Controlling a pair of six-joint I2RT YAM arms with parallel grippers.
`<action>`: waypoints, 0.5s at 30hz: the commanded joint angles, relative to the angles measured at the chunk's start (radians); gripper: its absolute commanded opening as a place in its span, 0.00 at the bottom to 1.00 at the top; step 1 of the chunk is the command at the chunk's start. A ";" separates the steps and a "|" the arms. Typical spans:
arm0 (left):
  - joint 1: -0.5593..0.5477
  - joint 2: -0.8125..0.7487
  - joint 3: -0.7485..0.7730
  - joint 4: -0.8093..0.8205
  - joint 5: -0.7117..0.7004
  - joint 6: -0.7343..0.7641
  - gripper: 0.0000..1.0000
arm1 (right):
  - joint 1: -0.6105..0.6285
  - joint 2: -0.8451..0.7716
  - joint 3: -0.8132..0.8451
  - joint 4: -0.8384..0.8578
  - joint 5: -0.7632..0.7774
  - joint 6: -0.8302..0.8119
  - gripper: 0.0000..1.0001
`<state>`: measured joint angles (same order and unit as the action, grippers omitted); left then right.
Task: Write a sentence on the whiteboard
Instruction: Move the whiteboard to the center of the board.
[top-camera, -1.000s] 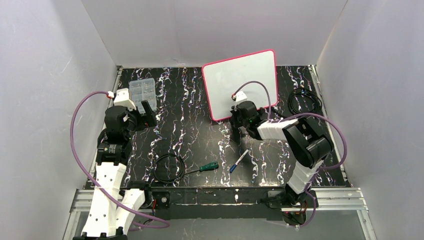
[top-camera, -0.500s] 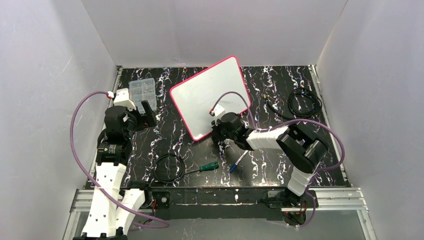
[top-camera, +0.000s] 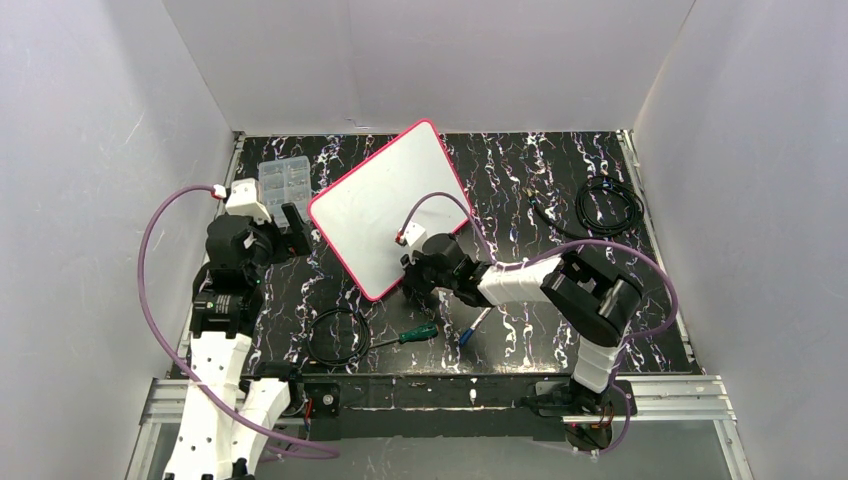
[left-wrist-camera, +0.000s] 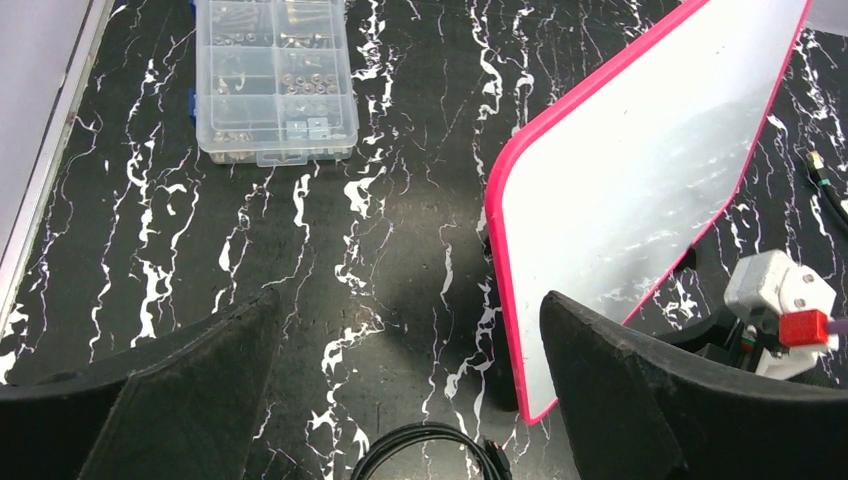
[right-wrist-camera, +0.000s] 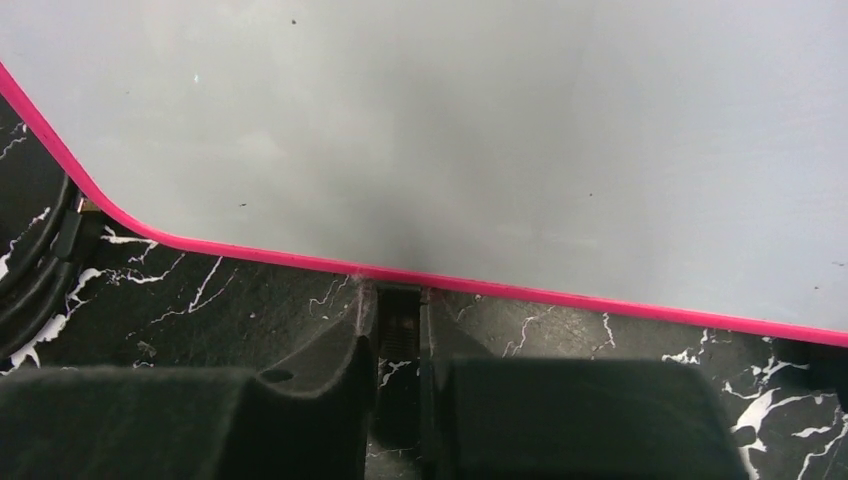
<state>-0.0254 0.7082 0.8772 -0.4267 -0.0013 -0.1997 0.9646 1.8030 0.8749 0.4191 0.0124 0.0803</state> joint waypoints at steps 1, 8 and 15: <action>0.005 -0.042 -0.017 0.010 0.070 0.040 0.99 | 0.019 -0.034 0.020 0.009 -0.042 0.037 0.30; -0.003 -0.084 -0.025 0.056 0.203 0.086 0.99 | 0.019 -0.227 -0.005 -0.138 0.096 0.100 0.65; -0.100 -0.092 0.042 0.038 0.328 0.071 0.92 | 0.014 -0.472 -0.074 -0.398 0.372 0.181 0.83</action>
<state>-0.0647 0.6189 0.8581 -0.3885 0.2173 -0.1303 0.9829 1.4445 0.8532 0.1841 0.1974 0.2028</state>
